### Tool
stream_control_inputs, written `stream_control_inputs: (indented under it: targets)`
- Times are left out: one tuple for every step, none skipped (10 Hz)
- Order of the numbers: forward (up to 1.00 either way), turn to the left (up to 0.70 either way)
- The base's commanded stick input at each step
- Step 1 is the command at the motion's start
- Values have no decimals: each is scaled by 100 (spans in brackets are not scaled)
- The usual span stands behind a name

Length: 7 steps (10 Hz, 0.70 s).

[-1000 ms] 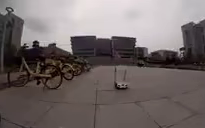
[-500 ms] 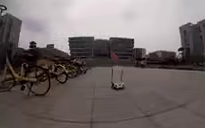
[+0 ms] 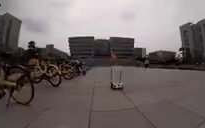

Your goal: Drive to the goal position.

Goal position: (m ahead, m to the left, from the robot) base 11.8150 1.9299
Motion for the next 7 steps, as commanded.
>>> stream_control_inputs:
  targets:
    - [100,0]
    - [100,0]
    - [100,0]
    - [100,0]
    - [100,0]
    - [100,0]
    - [100,0]
